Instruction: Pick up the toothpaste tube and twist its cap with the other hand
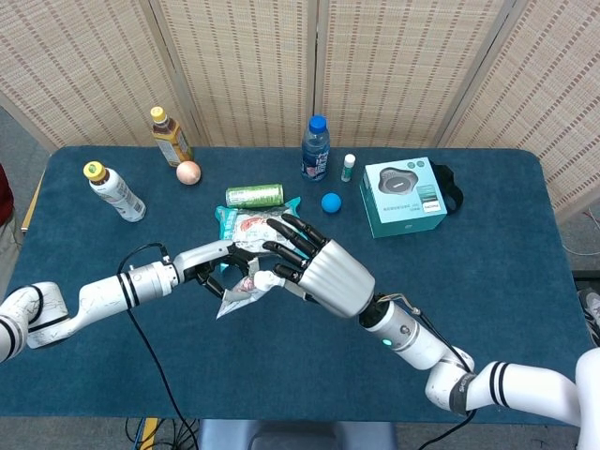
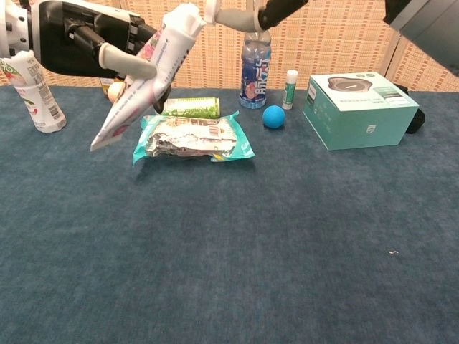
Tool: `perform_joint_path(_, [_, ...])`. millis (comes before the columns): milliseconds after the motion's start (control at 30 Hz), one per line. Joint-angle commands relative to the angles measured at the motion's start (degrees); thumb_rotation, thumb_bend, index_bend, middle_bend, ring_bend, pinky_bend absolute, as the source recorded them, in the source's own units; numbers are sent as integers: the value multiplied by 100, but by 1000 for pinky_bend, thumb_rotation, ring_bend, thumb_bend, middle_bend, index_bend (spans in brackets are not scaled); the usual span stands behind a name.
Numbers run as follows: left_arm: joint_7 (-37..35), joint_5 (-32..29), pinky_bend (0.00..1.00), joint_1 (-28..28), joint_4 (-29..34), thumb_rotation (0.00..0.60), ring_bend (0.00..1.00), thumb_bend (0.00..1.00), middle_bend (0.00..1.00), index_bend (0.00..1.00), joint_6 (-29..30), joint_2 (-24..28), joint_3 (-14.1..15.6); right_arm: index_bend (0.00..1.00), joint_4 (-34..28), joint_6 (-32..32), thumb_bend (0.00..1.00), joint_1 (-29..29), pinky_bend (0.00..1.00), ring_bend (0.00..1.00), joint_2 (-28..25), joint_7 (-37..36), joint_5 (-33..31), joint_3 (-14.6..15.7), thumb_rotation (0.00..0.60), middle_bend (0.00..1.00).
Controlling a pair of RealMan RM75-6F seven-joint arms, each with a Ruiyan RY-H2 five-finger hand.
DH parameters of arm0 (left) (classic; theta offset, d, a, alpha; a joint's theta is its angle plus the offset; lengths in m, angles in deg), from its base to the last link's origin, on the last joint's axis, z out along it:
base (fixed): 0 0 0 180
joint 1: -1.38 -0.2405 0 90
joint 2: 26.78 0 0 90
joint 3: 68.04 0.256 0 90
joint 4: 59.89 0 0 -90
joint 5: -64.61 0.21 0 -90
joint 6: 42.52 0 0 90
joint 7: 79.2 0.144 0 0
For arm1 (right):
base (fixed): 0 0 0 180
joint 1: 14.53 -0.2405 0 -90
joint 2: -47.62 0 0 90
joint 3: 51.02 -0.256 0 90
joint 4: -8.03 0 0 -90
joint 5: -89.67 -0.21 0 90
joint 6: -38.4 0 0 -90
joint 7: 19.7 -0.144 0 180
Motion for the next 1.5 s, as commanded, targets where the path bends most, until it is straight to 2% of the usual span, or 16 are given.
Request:
perform_joint_path(33, [-25, -21, 364, 5, -34, 600, 431, 546, 677, 612, 4, 10, 7, 693, -90, -100, 205, 20, 165, 97, -96, 2, -59, 47, 600, 356])
perform_joint_path(600, [-137, -94, 363, -13, -70, 600, 431, 548, 677, 613, 74, 175, 23, 693, -260, -277, 207, 136, 162, 97, -310, 45, -239, 170, 600, 356])
perform_joint_path(700, [23, -72, 365, -14, -73, 600, 431, 549, 677, 614, 9, 213, 55, 693, -251, -177, 207, 161, 162, 97, -328, -24, -182, 158, 600, 356])
perform_joint_path(900, [1295, -85, 366, -8, 54, 600, 428, 560, 676, 613, -490, 242, 126, 684, -461, 113, 207, 313, 162, 97, -587, -202, -148, 80, 600, 356])
perform_joint_path(1067, [3063, -360, 366, -112, 157, 600, 422, 558, 662, 601, -1043, 148, 40, 663, -670, 177, 207, 520, 162, 97, -959, -192, -233, 120, 600, 356])
perform_joint_path(1300, [5587, -1278, 366, -487, 189, 600, 421, 557, 622, 566, -1703, -226, -233, 638, -834, 260, 207, 874, 162, 97, -1429, -155, -265, 319, 600, 344])
perform_joint_path(1500, [6945, -1947, 360, -779, 99, 600, 412, 557, 606, 552, -1933, -559, -402, 633, -892, 383, 207, 1103, 161, 97, -1688, -169, -229, 408, 600, 344])
